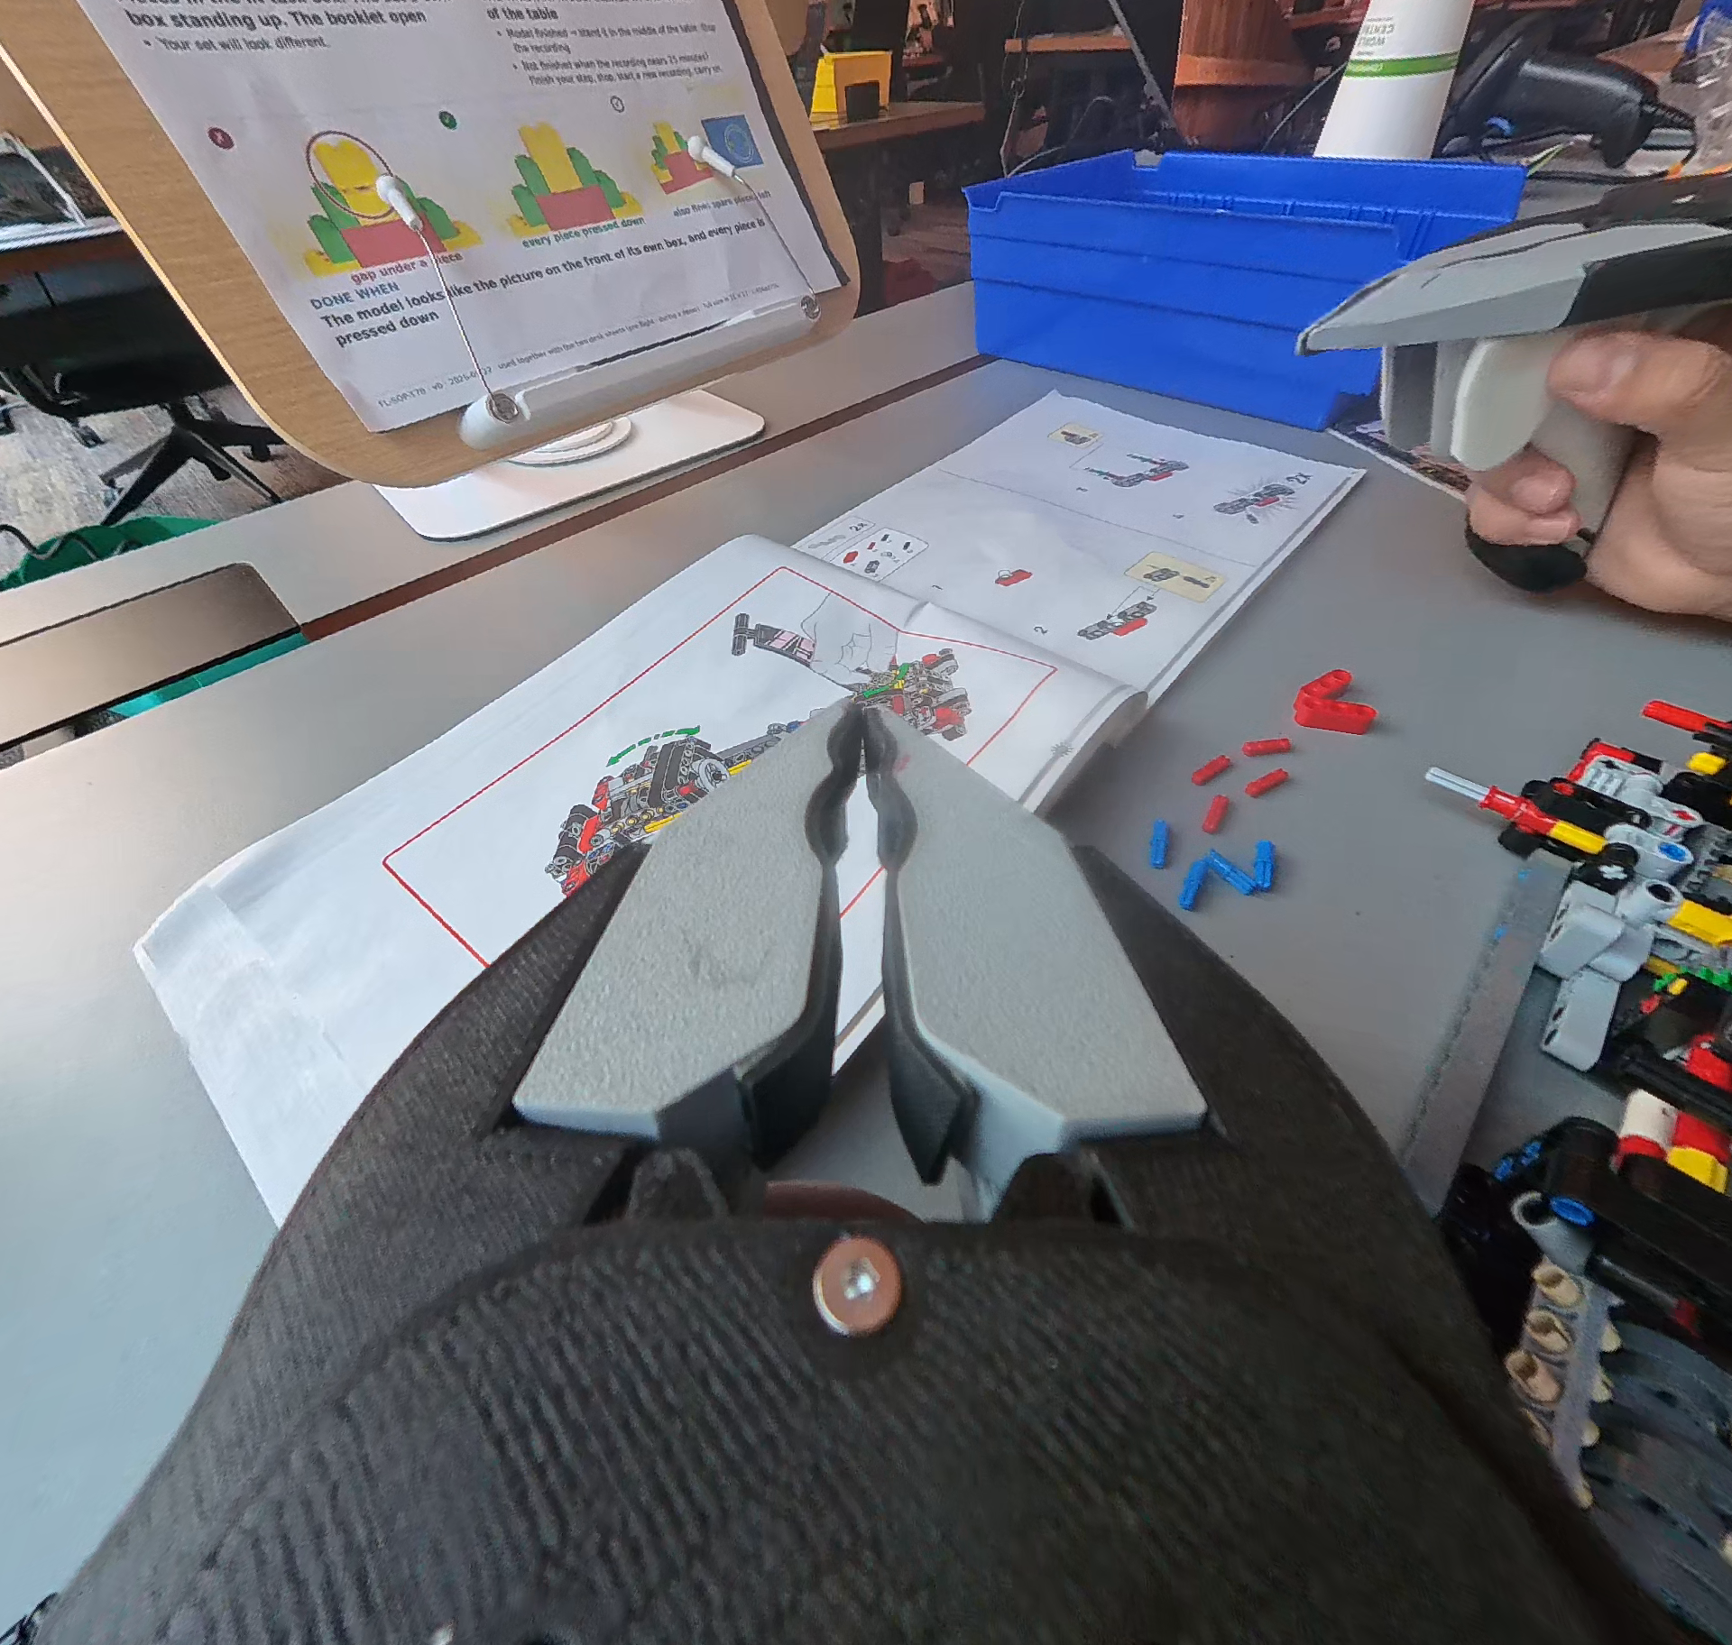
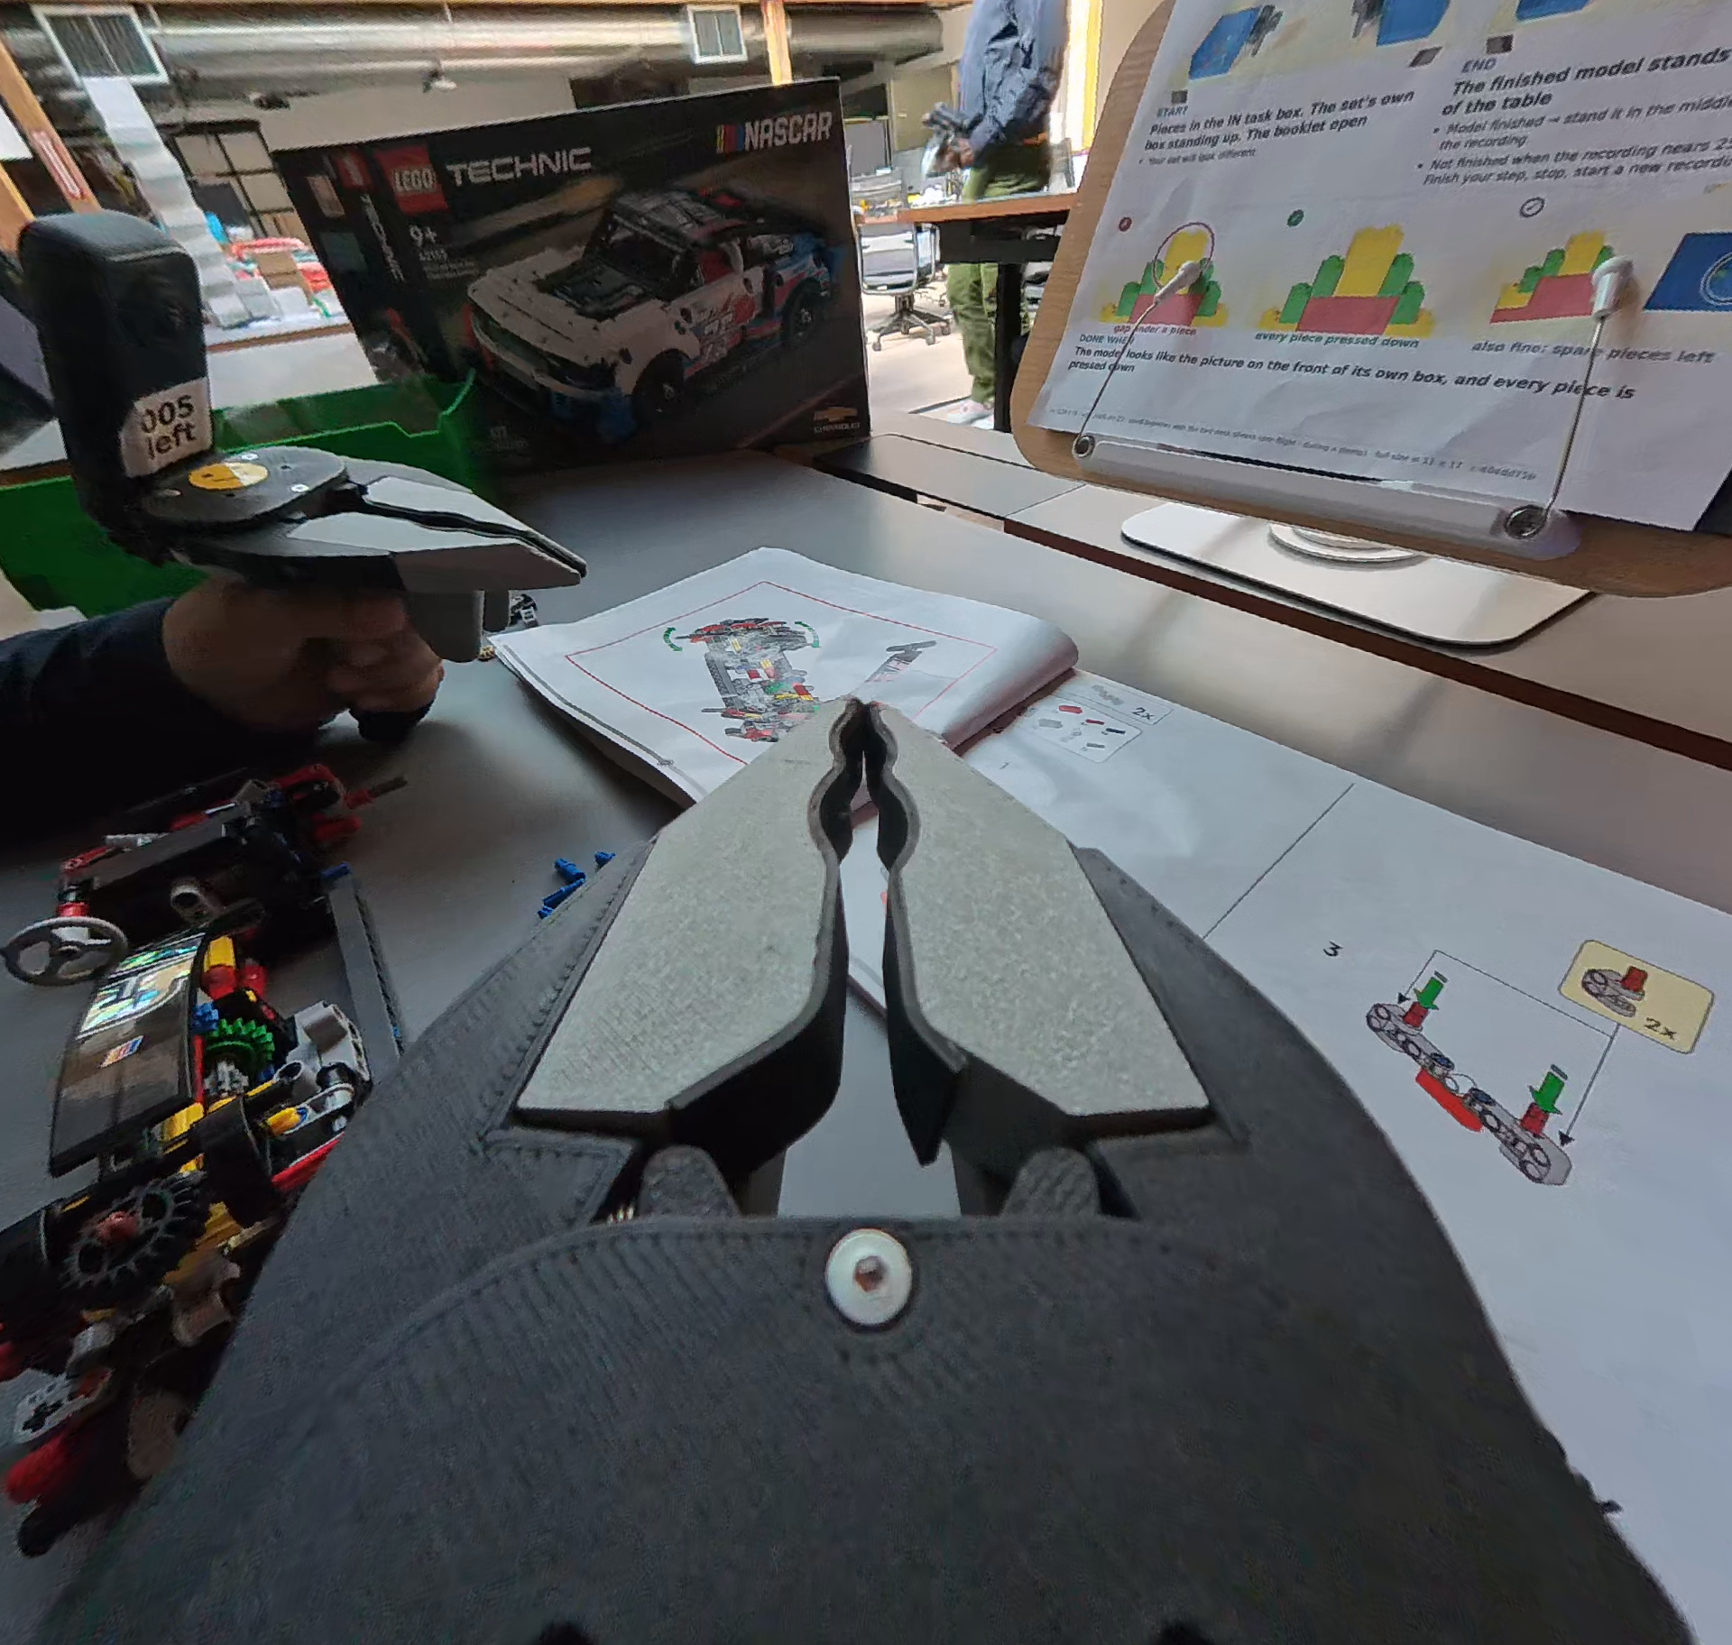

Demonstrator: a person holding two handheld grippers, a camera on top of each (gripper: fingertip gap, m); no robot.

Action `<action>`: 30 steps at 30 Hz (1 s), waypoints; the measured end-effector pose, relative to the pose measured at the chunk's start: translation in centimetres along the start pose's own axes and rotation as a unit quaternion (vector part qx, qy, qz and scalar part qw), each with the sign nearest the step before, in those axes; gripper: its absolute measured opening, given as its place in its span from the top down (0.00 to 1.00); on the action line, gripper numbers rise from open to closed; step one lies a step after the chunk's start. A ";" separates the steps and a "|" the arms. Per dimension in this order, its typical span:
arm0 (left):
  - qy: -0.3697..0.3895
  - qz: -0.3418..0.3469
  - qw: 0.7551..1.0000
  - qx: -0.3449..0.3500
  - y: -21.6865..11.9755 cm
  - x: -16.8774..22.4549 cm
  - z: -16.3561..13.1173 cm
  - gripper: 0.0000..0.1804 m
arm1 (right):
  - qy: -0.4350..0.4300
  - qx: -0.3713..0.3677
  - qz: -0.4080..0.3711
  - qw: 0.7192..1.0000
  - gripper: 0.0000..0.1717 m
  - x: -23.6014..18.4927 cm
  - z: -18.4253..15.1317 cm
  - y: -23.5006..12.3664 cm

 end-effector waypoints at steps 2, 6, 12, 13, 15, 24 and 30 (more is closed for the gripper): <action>0.001 0.000 1.000 0.001 0.0 0.0 0.0 1.00 | -0.001 -0.005 0.004 1.000 1.00 -0.1 -0.1 0.2; -0.001 0.001 1.000 0.002 0.0 0.0 0.0 1.00 | -0.010 -0.019 0.009 1.000 1.00 -0.3 -0.3 0.4; -0.002 0.009 1.000 0.003 -0.1 -0.1 0.2 1.00 | -0.060 -0.188 -0.070 0.978 1.00 0.7 -2.8 1.8; -0.001 0.011 1.000 0.001 -0.1 -0.1 0.2 1.00 | -0.065 -0.200 -0.078 0.975 0.99 0.7 -2.9 1.9; -0.001 0.013 1.000 0.001 -0.1 -0.1 0.2 1.00 | -0.072 -0.214 -0.091 0.970 0.99 0.8 -3.1 2.0; -0.002 0.025 1.000 -0.004 -0.2 -0.5 0.1 1.00 | -0.083 -0.230 -0.094 0.965 0.90 0.7 -3.4 2.2; -0.008 0.019 1.000 -0.013 0.0 -0.5 -0.1 1.00 | -0.077 -0.217 -0.027 0.973 0.91 -0.8 -3.4 2.8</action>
Point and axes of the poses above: each gripper's, where its closed fingertips meet, y out along the fingers, z out of its top, x = y × z across the jaws, the point moved 8 cm from there along -y, back along the fingers, and after that the axes turned 8 degrees about z, right-handed, at the moved point
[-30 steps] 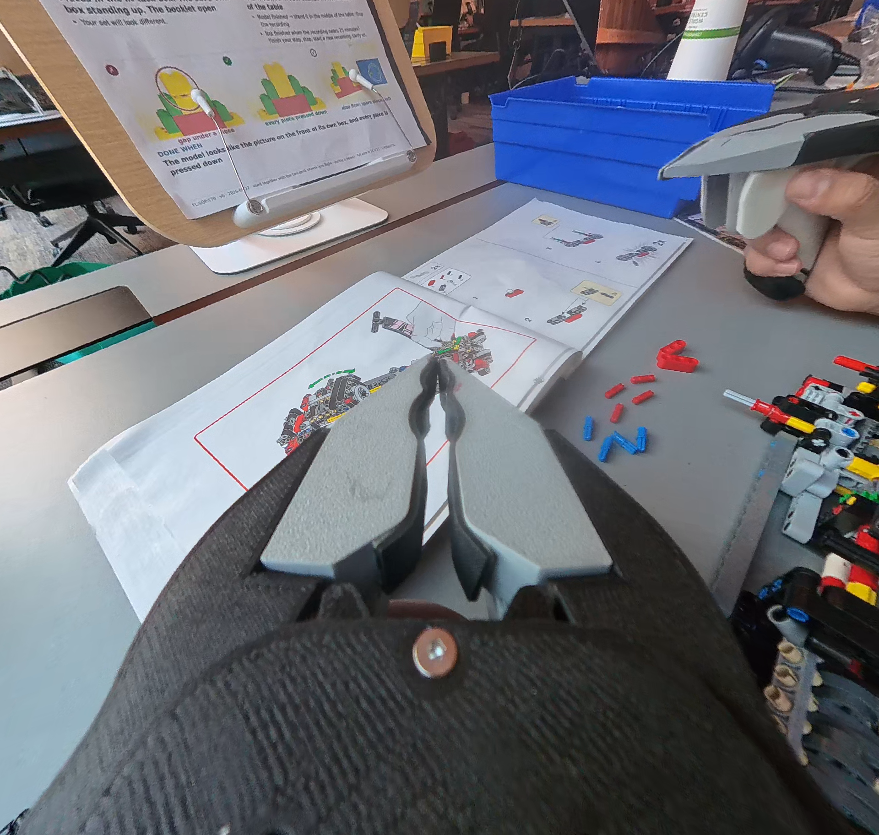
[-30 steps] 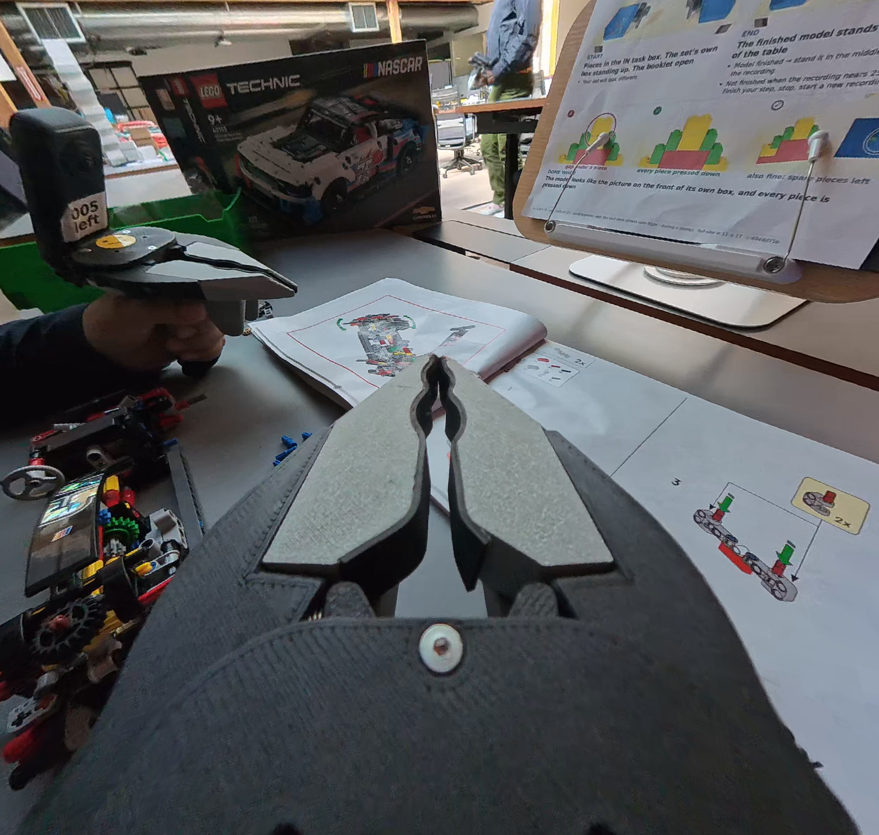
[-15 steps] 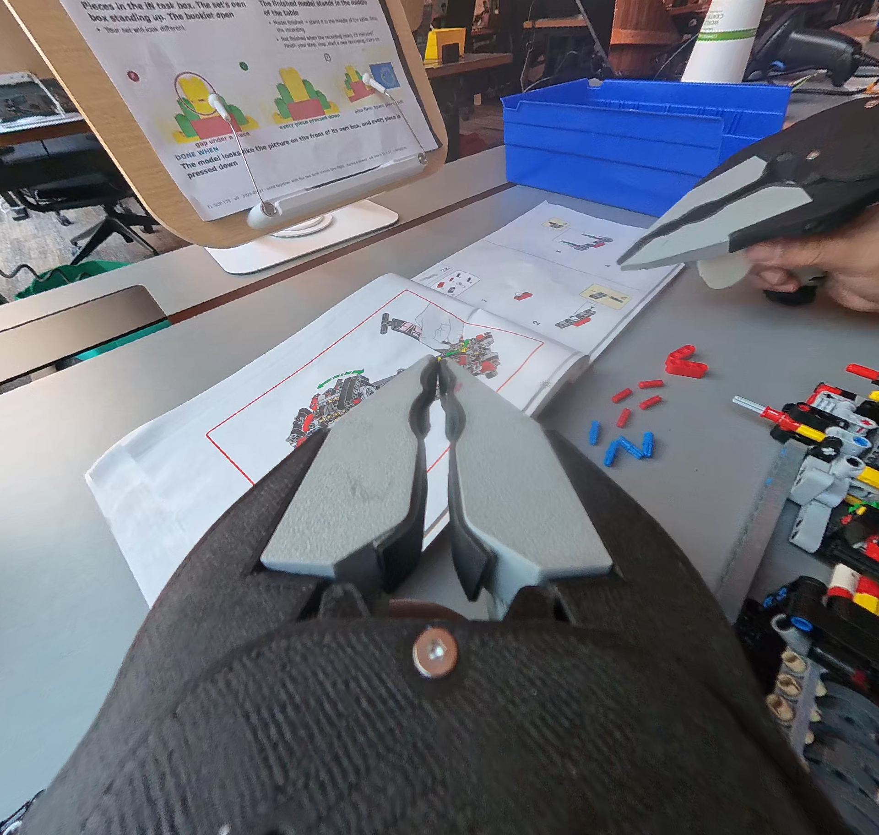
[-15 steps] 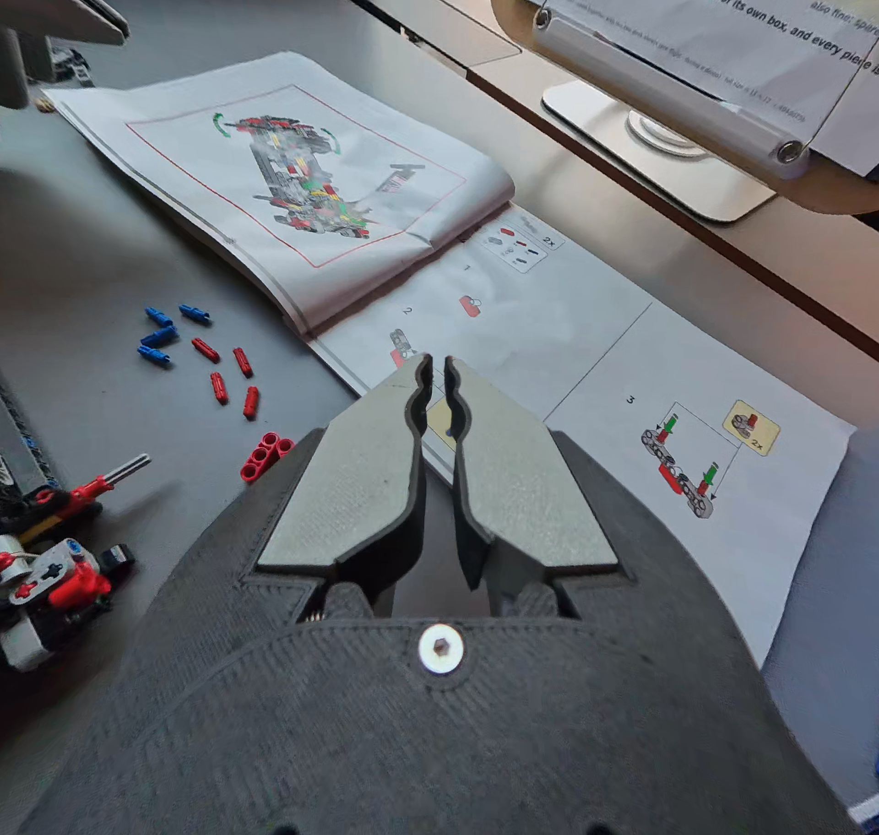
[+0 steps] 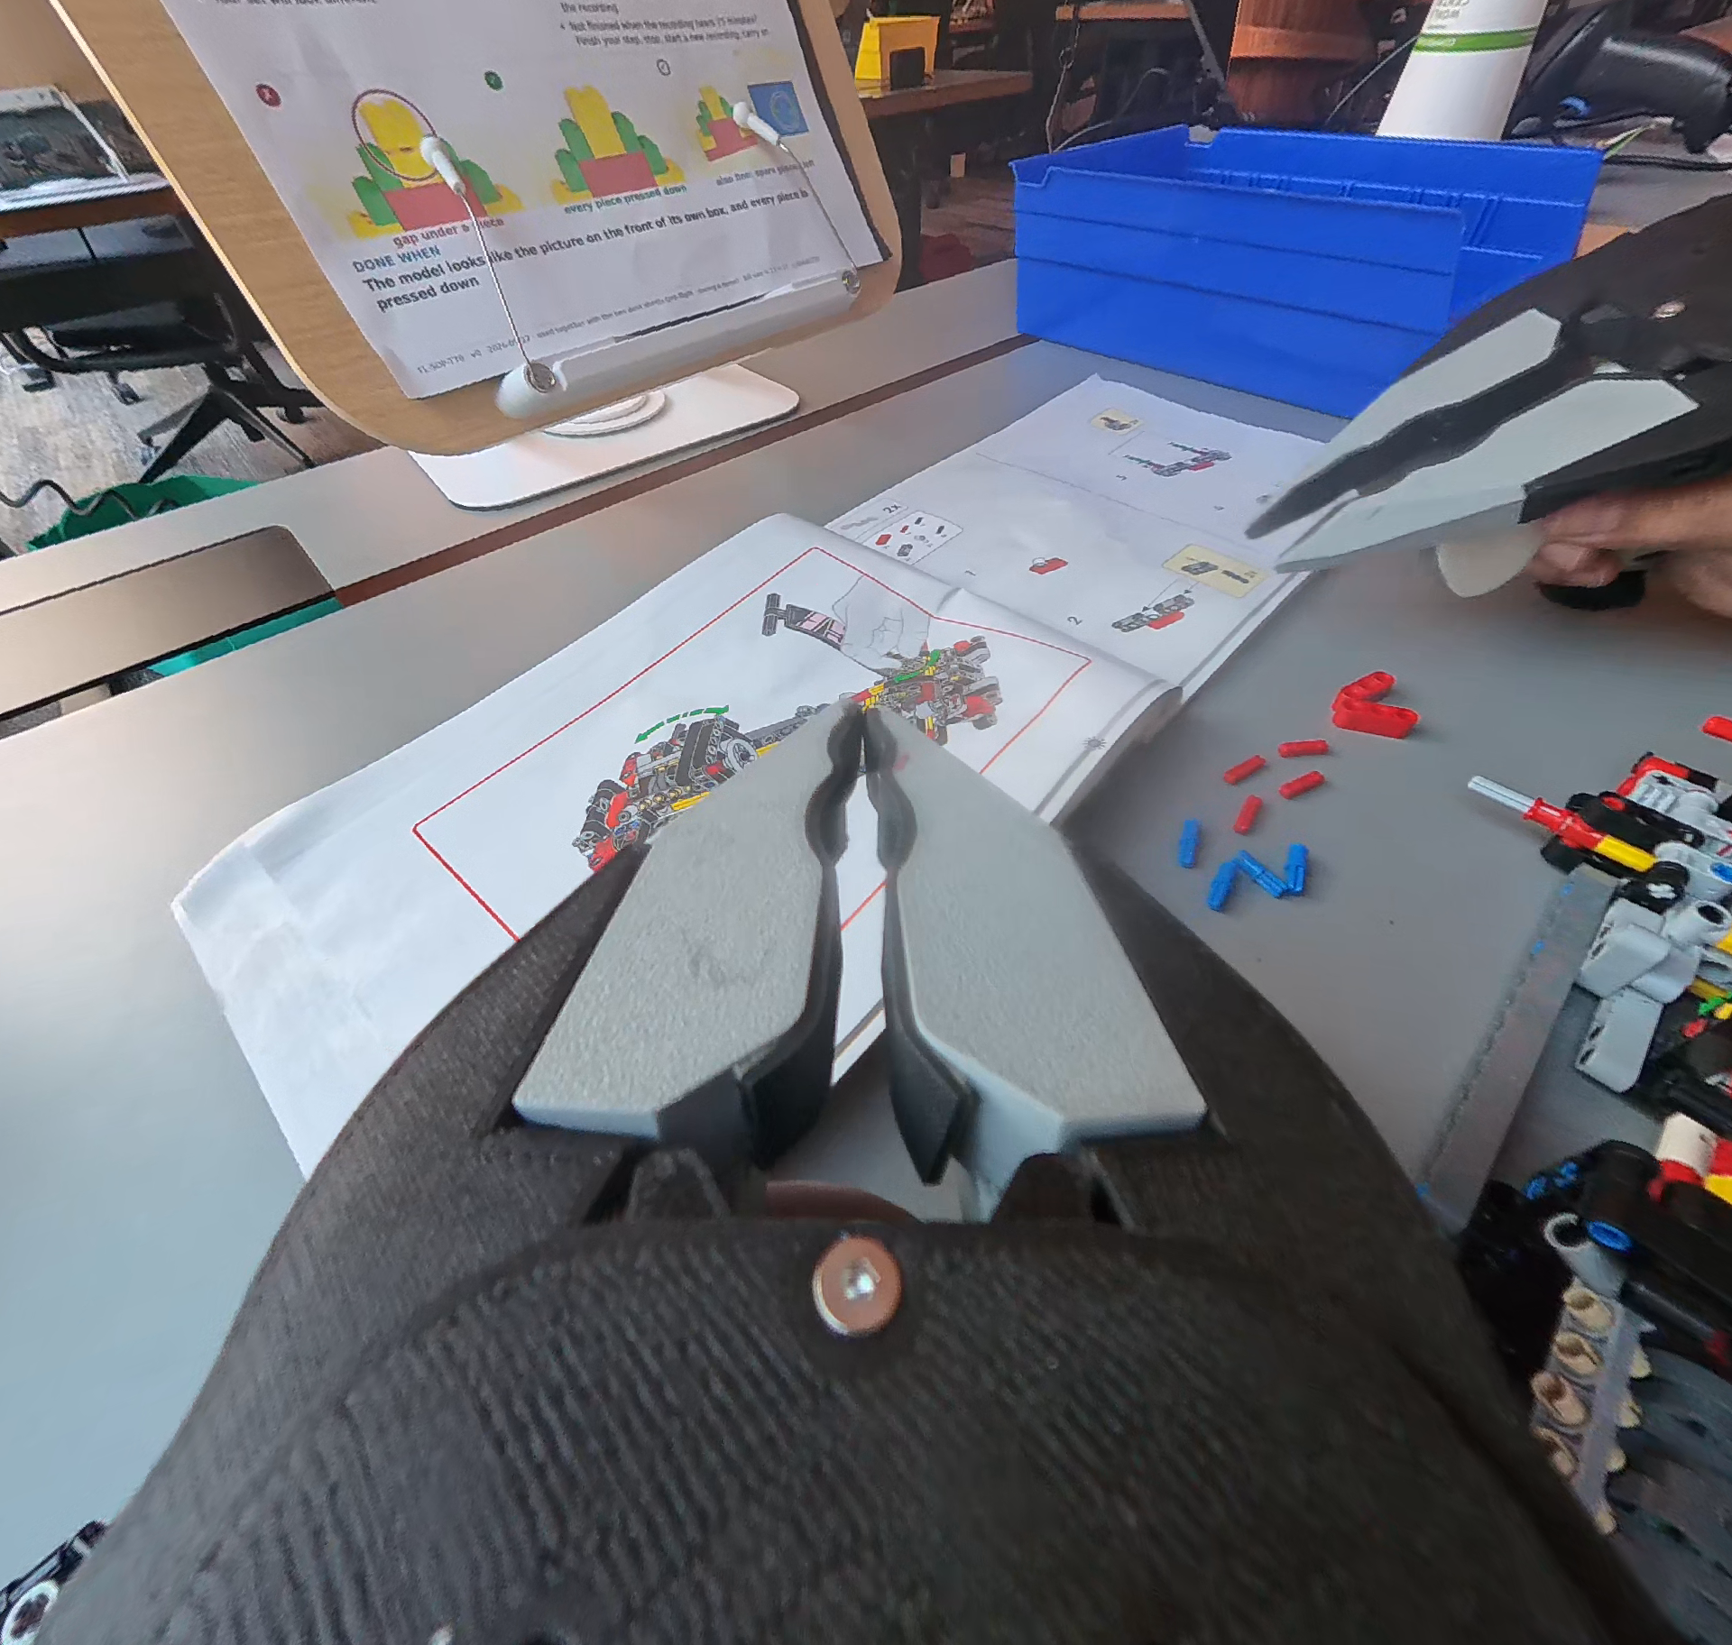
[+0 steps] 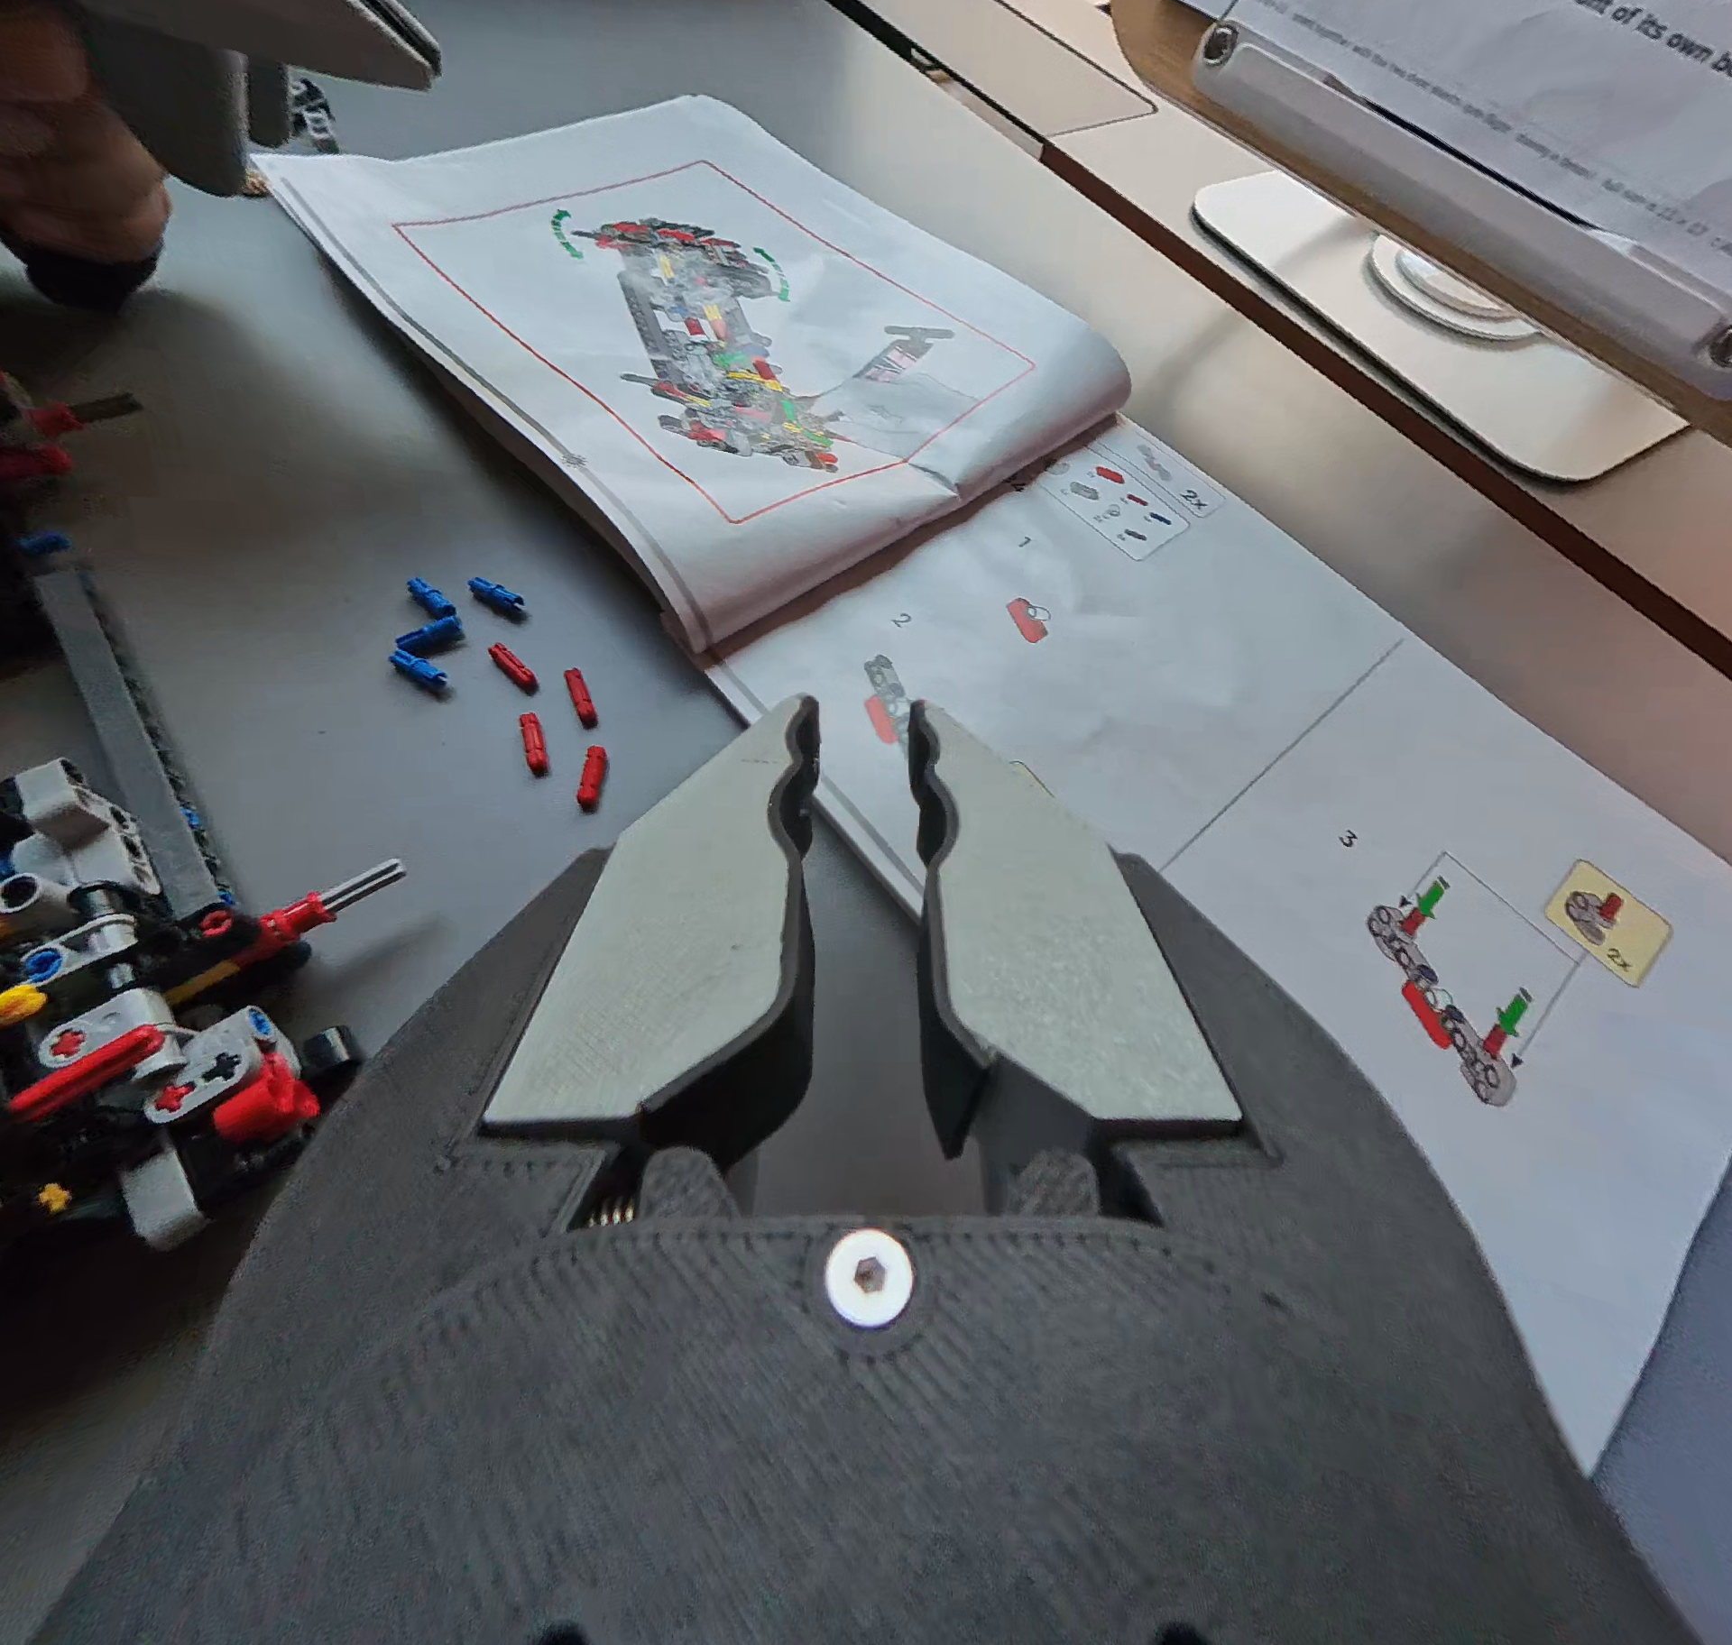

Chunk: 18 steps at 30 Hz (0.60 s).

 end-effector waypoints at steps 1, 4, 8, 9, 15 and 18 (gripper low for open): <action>0.001 -0.001 1.000 -0.001 0.0 0.0 0.0 1.00 | 0.000 0.003 0.012 1.000 0.91 -0.2 0.0 0.1; 0.001 -0.008 1.000 -0.004 0.0 0.2 -0.1 1.00 | 0.004 0.008 0.036 0.999 0.91 -0.6 0.1 0.3; 0.000 -0.010 1.000 -0.005 0.0 0.3 0.0 1.00 | 0.006 0.002 0.045 0.999 0.92 -0.7 -0.1 0.4; -0.002 -0.011 1.000 -0.004 0.0 0.3 0.0 1.00 | 0.006 0.001 0.047 0.999 0.92 -0.7 -0.1 0.4; -0.003 -0.012 1.000 -0.003 0.0 0.3 0.0 1.00 | 0.004 -0.005 0.045 0.999 0.93 -0.7 -0.2 0.5; -0.001 -0.011 1.000 -0.003 0.0 0.3 0.0 1.00 | 0.003 -0.007 0.042 0.999 0.93 -0.7 -0.2 0.5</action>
Point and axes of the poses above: each gripper's, where its closed fingertips meet, y out along the fingers, z out of its top, x = y × z across the jaws, the point moved 8 cm from there along -y, back along the fingers, and after that the axes turned 8 degrees about z, right-handed, at the moved point
